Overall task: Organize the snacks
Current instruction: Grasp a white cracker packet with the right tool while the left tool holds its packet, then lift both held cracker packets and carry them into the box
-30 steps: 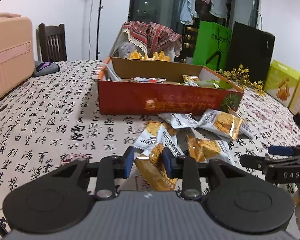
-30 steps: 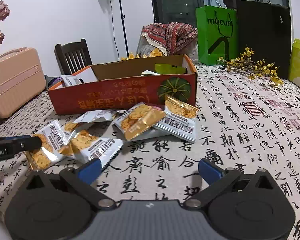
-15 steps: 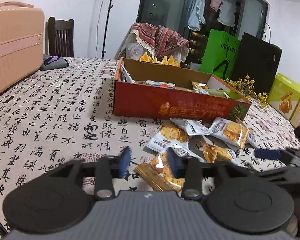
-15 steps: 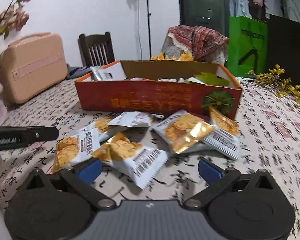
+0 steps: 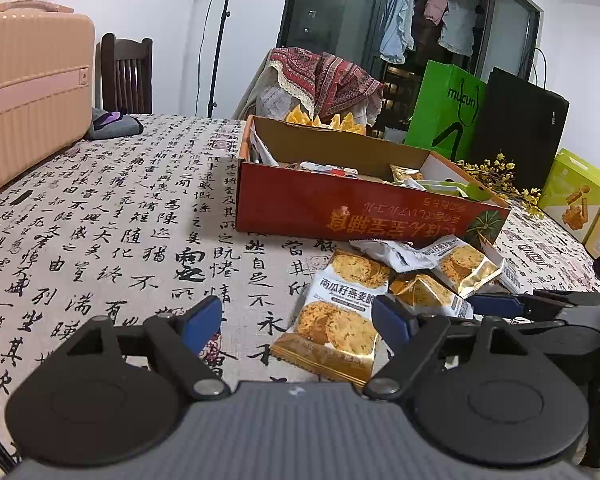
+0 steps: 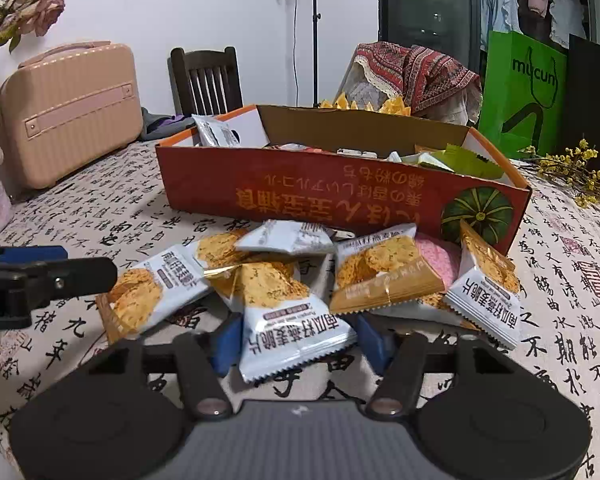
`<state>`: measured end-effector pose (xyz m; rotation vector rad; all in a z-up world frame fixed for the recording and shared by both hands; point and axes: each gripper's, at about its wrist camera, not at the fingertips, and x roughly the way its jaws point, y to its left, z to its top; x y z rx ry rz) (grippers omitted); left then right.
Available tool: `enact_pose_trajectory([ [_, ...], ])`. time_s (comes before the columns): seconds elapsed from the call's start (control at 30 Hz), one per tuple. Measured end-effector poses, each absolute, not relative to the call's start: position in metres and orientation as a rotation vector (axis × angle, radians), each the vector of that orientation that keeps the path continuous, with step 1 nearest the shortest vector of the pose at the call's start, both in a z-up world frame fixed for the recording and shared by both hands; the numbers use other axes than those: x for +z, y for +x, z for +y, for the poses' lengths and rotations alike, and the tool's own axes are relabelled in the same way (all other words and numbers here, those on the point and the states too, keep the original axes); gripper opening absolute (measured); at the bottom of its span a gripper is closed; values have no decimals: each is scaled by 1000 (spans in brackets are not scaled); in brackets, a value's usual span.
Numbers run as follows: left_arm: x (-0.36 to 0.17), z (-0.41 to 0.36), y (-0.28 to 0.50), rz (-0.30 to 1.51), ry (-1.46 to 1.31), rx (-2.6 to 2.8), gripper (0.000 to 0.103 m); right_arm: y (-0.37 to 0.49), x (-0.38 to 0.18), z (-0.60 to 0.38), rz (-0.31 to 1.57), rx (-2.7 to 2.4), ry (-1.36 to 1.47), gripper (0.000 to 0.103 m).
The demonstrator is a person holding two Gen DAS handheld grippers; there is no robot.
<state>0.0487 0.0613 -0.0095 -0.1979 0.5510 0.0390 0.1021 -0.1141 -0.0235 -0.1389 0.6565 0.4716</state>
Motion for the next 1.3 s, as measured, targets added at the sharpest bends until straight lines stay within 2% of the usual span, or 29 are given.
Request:
enact_pose_trajectory([
  [0.13, -9, 61, 50, 553, -197, 47, 88, 98, -23, -120, 644, 479, -126, 57],
  [0.27, -8, 58, 50, 552, -190, 48, 100, 90, -19, -127, 610, 468, -110, 57],
  [0.37, -7, 54, 52, 559, -172, 40, 103, 84, -13, -136, 581, 458, -92, 57],
  [1.0, -30, 9, 82, 737, 45, -39, 103, 67, -2, -189, 507, 372, -11, 57],
  [1.3, -26, 29, 98, 745, -33, 28, 103, 65, -5, -194, 510, 364, 2, 57],
])
